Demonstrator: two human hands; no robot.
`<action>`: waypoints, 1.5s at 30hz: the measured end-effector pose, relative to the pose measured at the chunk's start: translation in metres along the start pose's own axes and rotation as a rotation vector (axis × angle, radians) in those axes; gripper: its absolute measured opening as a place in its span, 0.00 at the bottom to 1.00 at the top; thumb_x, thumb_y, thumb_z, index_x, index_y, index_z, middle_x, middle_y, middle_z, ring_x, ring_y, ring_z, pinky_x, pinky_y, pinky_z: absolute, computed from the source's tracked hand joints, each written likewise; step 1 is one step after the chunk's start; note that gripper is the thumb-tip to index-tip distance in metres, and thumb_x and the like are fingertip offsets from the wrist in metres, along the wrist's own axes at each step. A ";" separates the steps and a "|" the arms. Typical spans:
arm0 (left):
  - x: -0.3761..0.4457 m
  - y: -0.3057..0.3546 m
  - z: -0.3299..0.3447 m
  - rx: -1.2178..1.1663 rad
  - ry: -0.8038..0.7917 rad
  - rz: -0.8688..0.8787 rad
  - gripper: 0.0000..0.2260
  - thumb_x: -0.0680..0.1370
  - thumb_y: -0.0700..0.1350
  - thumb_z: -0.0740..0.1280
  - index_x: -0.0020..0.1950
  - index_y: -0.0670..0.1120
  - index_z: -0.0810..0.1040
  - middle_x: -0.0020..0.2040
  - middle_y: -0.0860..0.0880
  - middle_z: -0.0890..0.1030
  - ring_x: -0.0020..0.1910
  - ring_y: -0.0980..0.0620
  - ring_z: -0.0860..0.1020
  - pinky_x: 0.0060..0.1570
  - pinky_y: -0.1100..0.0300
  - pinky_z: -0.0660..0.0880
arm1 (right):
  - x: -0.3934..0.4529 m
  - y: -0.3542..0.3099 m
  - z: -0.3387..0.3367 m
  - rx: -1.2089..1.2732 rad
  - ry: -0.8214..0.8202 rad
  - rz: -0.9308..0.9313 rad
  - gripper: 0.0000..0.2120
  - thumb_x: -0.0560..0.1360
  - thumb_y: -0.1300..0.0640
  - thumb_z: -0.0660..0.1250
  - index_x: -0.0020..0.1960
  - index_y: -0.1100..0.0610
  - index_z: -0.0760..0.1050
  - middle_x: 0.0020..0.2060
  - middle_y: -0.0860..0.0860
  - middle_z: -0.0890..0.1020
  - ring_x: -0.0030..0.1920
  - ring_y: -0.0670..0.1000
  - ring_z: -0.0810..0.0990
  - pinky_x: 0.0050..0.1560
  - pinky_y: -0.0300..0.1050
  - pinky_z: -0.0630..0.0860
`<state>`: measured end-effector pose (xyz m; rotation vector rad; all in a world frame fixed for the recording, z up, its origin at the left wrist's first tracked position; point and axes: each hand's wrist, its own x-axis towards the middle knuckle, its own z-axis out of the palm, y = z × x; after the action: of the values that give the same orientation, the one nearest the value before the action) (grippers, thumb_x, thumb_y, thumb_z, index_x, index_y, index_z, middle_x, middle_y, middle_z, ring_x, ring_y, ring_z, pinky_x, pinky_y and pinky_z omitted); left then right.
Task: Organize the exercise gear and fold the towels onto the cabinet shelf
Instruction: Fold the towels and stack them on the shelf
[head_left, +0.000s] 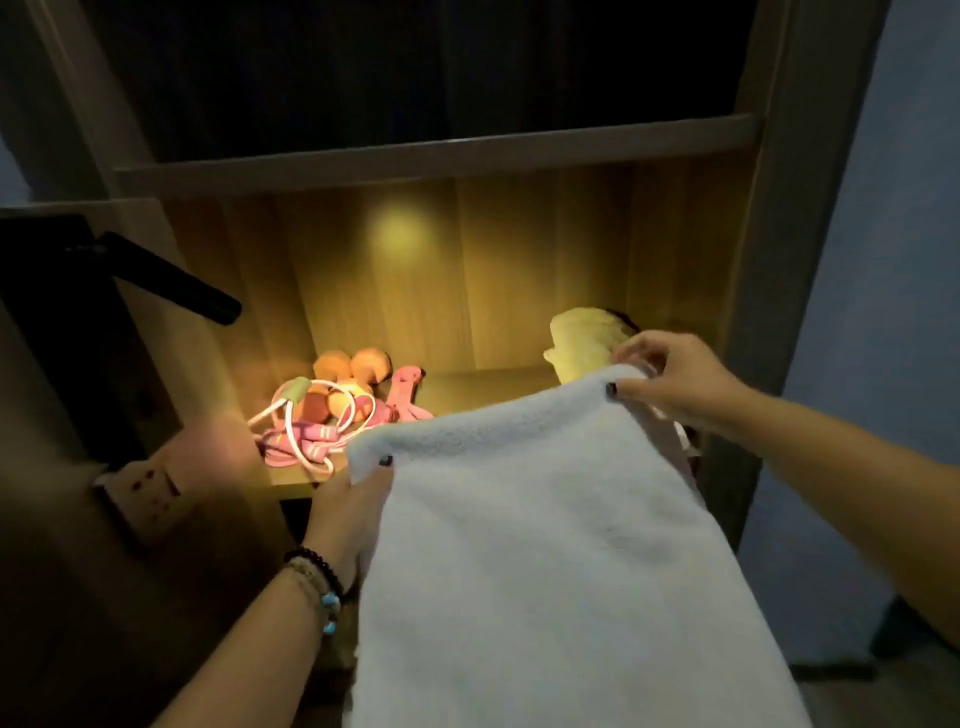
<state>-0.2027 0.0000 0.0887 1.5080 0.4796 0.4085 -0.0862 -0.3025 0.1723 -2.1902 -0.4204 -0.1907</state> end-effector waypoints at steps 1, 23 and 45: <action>0.003 -0.025 0.000 0.023 -0.035 -0.139 0.09 0.78 0.42 0.67 0.52 0.37 0.81 0.48 0.38 0.84 0.42 0.45 0.82 0.43 0.54 0.78 | -0.003 0.022 0.022 -0.012 -0.015 0.073 0.20 0.70 0.58 0.76 0.59 0.53 0.76 0.58 0.52 0.77 0.58 0.53 0.76 0.54 0.49 0.77; 0.033 -0.092 -0.005 -0.201 -0.312 -0.593 0.14 0.79 0.53 0.64 0.53 0.43 0.79 0.39 0.44 0.83 0.33 0.47 0.82 0.32 0.57 0.79 | -0.076 0.138 0.065 0.852 -0.375 1.010 0.27 0.62 0.48 0.76 0.58 0.57 0.79 0.52 0.61 0.84 0.48 0.62 0.84 0.41 0.55 0.81; -0.062 -0.042 -0.026 -0.075 -0.590 -0.621 0.25 0.75 0.49 0.65 0.70 0.42 0.72 0.64 0.39 0.78 0.55 0.39 0.81 0.48 0.49 0.81 | -0.130 0.075 0.048 1.013 -0.417 0.845 0.20 0.64 0.53 0.71 0.54 0.60 0.81 0.51 0.64 0.83 0.46 0.64 0.84 0.44 0.54 0.79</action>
<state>-0.2706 -0.0130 0.0496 1.2493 0.4236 -0.4890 -0.1806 -0.3366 0.0511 -1.2147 0.2042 0.7866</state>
